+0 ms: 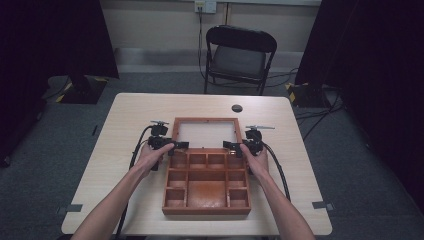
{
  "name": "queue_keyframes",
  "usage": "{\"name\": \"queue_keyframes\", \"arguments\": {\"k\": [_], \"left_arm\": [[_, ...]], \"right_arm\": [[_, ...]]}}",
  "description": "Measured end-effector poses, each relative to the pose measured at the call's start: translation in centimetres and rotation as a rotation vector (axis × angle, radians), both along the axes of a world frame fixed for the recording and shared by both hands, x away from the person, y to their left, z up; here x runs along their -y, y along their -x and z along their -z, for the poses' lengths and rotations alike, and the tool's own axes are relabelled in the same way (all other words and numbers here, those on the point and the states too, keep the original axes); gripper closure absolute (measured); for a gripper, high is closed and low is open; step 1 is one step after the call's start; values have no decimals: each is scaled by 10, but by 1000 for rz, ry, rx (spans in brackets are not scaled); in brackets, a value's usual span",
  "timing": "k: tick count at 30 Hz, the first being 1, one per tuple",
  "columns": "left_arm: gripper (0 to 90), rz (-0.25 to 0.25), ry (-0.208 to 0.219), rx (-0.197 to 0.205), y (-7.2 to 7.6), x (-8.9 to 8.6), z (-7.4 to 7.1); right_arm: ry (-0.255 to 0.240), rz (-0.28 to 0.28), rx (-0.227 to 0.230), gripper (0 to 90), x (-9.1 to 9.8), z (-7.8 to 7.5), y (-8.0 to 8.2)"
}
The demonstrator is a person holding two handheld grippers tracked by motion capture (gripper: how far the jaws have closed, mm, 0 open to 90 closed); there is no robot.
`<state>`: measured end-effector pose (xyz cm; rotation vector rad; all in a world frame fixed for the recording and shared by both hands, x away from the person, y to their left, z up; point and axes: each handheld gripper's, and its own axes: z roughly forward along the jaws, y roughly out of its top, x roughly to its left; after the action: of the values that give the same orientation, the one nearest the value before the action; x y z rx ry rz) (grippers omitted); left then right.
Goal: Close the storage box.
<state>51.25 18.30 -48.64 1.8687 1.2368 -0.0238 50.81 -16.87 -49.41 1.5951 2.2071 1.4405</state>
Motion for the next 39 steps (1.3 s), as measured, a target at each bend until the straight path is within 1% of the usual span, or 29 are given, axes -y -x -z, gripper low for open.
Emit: {"name": "queue_keyframes", "arguments": {"k": [3, 5, 6, 8, 10, 11, 12, 13, 15, 16, 17, 19, 20, 21, 22, 26, 29, 30, 32, 33, 34, 35, 36, 39], "left_arm": [[99, 3, -2, -2, -1, 0, 0], [99, 6, -6, 12, 0, 0, -1], [100, 5, -7, 15, 0, 0, -1], [119, 14, 4, 18, 0, 0, -3], [131, 18, -5, 37, 0, 1, -5], [153, 18, -4, 41, 1, 2, -6], [153, 17, 0, 46, 1, 2, -6], [157, 22, -8, 54, 2, 2, -7], [157, 20, -17, 63, 2, 3, -9], [162, 21, -30, 79, 3, 3, -11], [164, 21, -30, 79, 3, 3, -11], [168, 20, -39, 94, 5, 4, -13], [191, 20, -44, 104, 5, 3, -14], [191, 14, -45, 108, 6, 3, -15], [218, 17, -50, 121, 6, 1, -17], [239, 11, -60, 135, 8, 1, -20], [254, 7, -60, 144, 8, 1, -21], [262, 7, -64, 154, 9, 0, -23], [273, 7, -63, 160, 10, 0, -24], [285, 5, -65, 164, 10, -1, -25], [314, 4, -68, 179, 12, -2, -28], [324, 4, -68, 179, 12, -2, -28], [325, 8, -68, 189, 13, -2, -31], [323, 7, -72, 195, 14, -1, -33]], "right_arm": [[1, 1, 0, 115, 0, 0, 0], [7, 2, 5, 117, 0, -2, 1], [9, -3, 13, 119, 0, -3, 1], [20, 2, 32, 138, 0, -5, 2], [28, 13, 53, 167, 0, -8, 3], [32, 20, 72, 193, 0, -11, 3], [32, 20, 72, 193, 0, -11, 3], [38, 24, 83, 199, 0, -12, 4], [41, 29, 89, 207, 0, -14, 5], [37, 34, 92, 234, 1, -15, 5], [37, 34, 92, 234, 1, -15, 5], [35, 37, 99, 246, 2, -17, 5], [34, 41, 110, 246, 2, -20, 6], [34, 41, 110, 246, 2, -20, 6], [35, 40, 119, 247, 2, -22, 7], [32, 41, 127, 252, 2, -25, 7], [29, 42, 129, 256, 2, -26, 7], [37, 45, 138, 264, 2, -28, 8], [35, 46, 140, 265, 2, -28, 8], [32, 47, 137, 271, 2, -30, 9], [30, 46, 147, 281, 3, -33, 9], [30, 46, 147, 281, 3, -33, 9], [24, 46, 154, 281, 3, -36, 10], [30, 46, 163, 279, 3, -38, 11]]}}
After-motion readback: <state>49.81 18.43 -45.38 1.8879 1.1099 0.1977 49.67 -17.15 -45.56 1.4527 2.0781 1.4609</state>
